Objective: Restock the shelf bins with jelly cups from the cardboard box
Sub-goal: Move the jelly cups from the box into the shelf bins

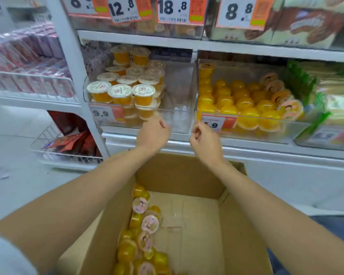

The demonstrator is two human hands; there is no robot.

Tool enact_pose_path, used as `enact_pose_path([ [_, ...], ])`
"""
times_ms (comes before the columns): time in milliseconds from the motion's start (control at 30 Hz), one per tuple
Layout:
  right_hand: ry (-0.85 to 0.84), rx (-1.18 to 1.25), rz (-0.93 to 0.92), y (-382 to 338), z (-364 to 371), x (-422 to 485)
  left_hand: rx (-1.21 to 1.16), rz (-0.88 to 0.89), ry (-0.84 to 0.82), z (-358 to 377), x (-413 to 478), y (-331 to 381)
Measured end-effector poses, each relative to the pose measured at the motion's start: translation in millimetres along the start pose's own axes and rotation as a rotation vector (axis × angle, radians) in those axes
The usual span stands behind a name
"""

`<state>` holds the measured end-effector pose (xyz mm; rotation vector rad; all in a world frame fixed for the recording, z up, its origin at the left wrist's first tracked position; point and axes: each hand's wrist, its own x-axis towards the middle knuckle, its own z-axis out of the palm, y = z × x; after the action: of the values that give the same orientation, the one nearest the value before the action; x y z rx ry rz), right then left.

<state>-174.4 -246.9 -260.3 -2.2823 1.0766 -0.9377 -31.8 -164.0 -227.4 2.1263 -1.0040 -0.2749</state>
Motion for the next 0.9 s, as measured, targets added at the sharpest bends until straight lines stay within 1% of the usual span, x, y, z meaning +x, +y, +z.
enact_pose_path([
  [100, -0.328, -0.064, 0.080, 34.8, 32.3, -49.6, 0.182, -0.103, -0.247, 29.4, -29.6, -52.5],
  [167, -0.585, -0.096, 0.182, 63.2, 56.4, -79.1, 0.329, -0.199, -0.444, 50.1, -42.0, -96.3],
  [233, -0.807, -0.150, 0.296, 87.2, 78.9, -104.4, 0.449, -0.291, -0.610, 71.4, -49.8, -144.1],
  [267, -0.888, -0.175, 0.347, 97.3, 90.0, -115.9, 0.511, -0.308, -0.676, 80.3, -55.5, -161.3],
  [333, -0.980, -0.168, 0.432, 111.9, 112.1, -135.0, 0.530, -0.365, -0.730, 94.5, -68.6, -190.4],
  [400, -1.015, -0.135, 0.465, 119.8, 136.0, -147.3, 0.584, -0.360, -0.746, 109.6, -76.7, -217.0],
  [467, -1.045, -0.082, 0.455, 123.0, 161.9, -155.2, 0.624, -0.238, -0.726, 125.4, -76.5, -242.8],
  [533, -1.058, -0.007, 0.482, 121.5, 189.5, -163.1, 0.706, -0.120, -0.746, 141.9, -70.6, -268.7],
  [600, -1.041, 0.063, 0.561, 121.6, 219.6, -172.6, 0.823, -0.055, -0.814, 152.3, -63.6, -279.1],
  [700, -1.033, 0.170, 0.700, 127.7, 259.5, -187.7, 0.911, 0.035, -0.811, 168.6, -59.2, -288.3],
  [733, -1.016, 0.192, 0.725, 130.8, 268.6, -191.2, 0.938, 0.078, -0.839, 171.3, -60.7, -291.4],
  [800, -0.959, 0.199, 0.749, 136.7, 282.1, -196.2, 1.041, 0.172, -0.955, 178.7, -68.0, -310.9],
  [833, -0.922, 0.194, 0.753, 139.3, 286.1, -197.1, 1.081, 0.186, -0.985, 179.8, -72.8, -319.1],
  [867, -0.899, 0.179, 0.750, 139.4, 286.1, -196.1, 1.116, 0.163, -0.991, 181.0, -75.6, -327.5],
  [900, -0.888, 0.157, 0.736, 140.7, 285.4, -194.6, 1.115, 0.149, -0.959, 182.4, -77.4, -332.5],
])
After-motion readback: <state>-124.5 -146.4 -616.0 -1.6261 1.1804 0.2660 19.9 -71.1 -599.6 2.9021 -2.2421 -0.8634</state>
